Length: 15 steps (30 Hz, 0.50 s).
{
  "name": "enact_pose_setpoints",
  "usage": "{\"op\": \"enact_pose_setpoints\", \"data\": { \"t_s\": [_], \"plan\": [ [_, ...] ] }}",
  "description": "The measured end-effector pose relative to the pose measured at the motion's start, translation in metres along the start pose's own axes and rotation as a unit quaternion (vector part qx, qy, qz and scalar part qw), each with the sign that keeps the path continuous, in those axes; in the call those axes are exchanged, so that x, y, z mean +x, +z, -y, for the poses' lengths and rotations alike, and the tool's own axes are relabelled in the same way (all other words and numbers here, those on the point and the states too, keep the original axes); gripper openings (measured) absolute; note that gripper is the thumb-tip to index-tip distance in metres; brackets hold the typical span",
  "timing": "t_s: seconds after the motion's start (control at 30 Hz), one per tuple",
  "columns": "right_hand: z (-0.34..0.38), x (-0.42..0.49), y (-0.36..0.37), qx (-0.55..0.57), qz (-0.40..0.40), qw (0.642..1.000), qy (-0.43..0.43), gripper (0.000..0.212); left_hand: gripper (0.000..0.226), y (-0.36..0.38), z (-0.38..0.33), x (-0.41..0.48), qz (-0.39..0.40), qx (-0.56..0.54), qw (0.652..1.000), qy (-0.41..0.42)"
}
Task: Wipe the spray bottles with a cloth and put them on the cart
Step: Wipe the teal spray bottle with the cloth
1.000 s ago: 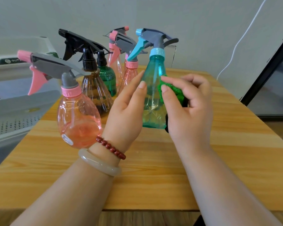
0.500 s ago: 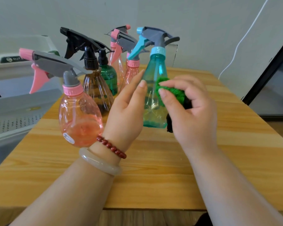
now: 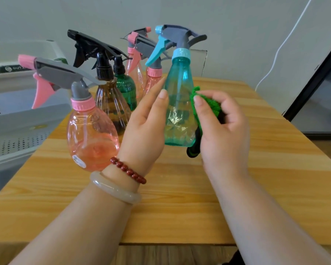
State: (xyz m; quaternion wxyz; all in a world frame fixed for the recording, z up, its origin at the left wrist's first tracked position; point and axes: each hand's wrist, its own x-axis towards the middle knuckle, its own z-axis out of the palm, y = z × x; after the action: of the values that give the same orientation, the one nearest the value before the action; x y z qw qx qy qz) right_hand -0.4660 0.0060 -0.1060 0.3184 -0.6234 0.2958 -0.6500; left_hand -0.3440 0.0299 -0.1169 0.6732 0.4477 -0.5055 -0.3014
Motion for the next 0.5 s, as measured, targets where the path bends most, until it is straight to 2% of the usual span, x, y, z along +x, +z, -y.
{"op": "enact_pose_setpoints", "data": {
  "t_s": [0.03, 0.1, 0.13, 0.2, 0.27, 0.33, 0.4, 0.5],
  "plan": [
    [0.001, -0.003, 0.0, -0.041, 0.02, 0.997, -0.068, 0.008, 0.055, -0.001, -0.001, 0.0, -0.004, 0.002, 1.0, 0.0],
    [0.002, -0.008, -0.001, -0.121, 0.068, 0.967, -0.213, 0.006, 0.061, -0.003, -0.001, 0.002, -0.012, -0.001, 1.0, 0.003],
    [0.001, -0.009, -0.001, -0.141, 0.08, 0.953, -0.255, 0.009, 0.062, -0.005, -0.002, 0.002, -0.013, -0.005, 1.0, 0.007],
    [-0.002, -0.007, -0.003, -0.154, 0.077, 0.948, -0.269, 0.009, 0.06, -0.007, -0.002, 0.003, -0.01, -0.002, 1.0, 0.012],
    [0.0, -0.005, -0.001, -0.122, 0.046, 0.976, -0.176, 0.006, 0.053, -0.006, -0.004, 0.002, -0.005, 0.013, 1.0, 0.016],
    [0.005, -0.006, 0.003, -0.033, 0.013, 0.999, -0.011, 0.009, 0.05, -0.004, -0.005, 0.0, -0.003, 0.013, 1.0, 0.013],
    [0.009, -0.008, 0.006, 0.049, -0.002, 0.995, 0.091, 0.014, 0.052, -0.003, -0.005, -0.002, -0.009, -0.015, 1.0, -0.002],
    [0.016, -0.008, 0.01, 0.155, -0.018, 0.975, 0.161, 0.024, 0.05, 0.0, -0.009, -0.003, -0.013, -0.024, 1.0, -0.007]
  ]
}}
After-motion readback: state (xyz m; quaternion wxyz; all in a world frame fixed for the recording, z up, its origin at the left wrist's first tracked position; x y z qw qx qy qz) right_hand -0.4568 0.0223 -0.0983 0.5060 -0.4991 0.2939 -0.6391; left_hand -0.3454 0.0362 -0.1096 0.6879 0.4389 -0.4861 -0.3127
